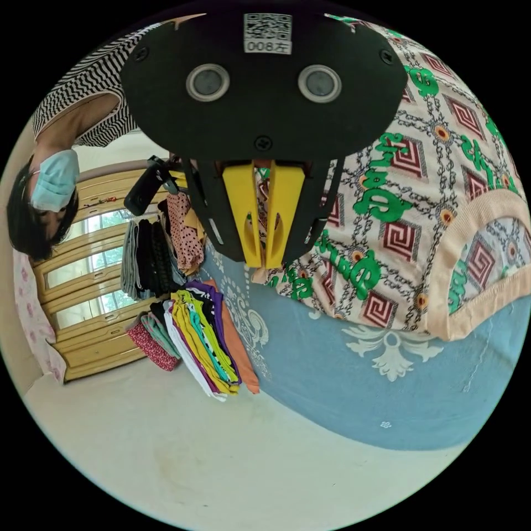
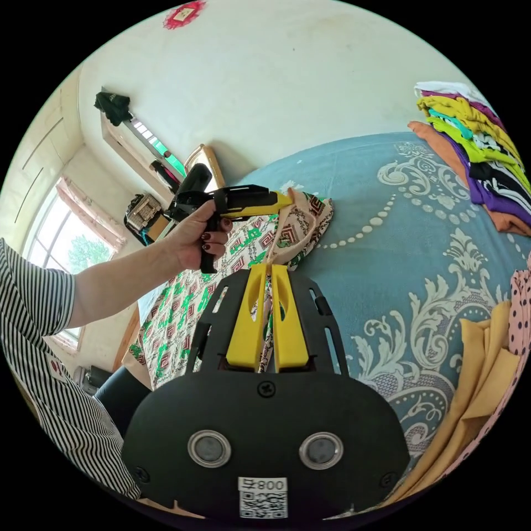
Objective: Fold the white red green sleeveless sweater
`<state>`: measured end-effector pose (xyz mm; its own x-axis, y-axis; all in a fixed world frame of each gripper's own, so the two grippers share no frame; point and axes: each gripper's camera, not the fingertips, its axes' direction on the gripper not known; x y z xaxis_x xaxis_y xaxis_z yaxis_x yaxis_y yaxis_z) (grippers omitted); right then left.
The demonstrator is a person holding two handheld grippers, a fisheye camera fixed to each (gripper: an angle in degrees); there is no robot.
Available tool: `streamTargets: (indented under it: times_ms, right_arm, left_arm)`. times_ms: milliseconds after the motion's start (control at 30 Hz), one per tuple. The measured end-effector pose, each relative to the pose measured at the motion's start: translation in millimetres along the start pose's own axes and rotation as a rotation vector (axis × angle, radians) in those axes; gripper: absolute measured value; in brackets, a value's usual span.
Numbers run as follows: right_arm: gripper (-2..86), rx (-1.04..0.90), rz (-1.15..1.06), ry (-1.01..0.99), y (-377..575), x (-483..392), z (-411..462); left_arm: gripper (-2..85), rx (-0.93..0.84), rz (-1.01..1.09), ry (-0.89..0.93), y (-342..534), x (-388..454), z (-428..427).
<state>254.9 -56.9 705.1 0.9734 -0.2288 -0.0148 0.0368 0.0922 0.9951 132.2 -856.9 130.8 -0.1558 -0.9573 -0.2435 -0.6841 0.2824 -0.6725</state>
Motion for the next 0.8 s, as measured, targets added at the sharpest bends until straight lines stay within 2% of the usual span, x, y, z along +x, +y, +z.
streamTargets:
  times_ms: [100, 233, 433, 533, 700, 800]
  right_arm:
    - [1.5, -0.001, -0.017, -0.06, -4, -6, 10]
    - [1.5, -0.071, -0.046, -0.013, -6, -13, 24]
    - [1.5, -0.124, -0.036, -0.008, -9, -14, 41]
    - [1.6, -0.131, -0.029, -0.009, -10, -14, 45]
    - [1.6, -0.143, -0.032, 0.005, -12, -15, 50]
    - [1.7, -0.168, -0.03, 0.009, -15, -14, 56]
  left_arm:
    - [2.3, -0.008, -0.028, -0.02, 6, -19, -6]
    - [4.1, 0.003, -0.023, -0.054, 5, -30, -18]
    - [6.8, 0.044, 0.091, -0.16, 8, -14, -32]
    - [7.0, 0.003, 0.144, -0.136, 7, -8, -26]
    - [7.2, -0.04, 0.11, -0.166, 4, -21, -17]
    - [6.8, -0.072, 0.052, -0.124, 0, -39, -11]
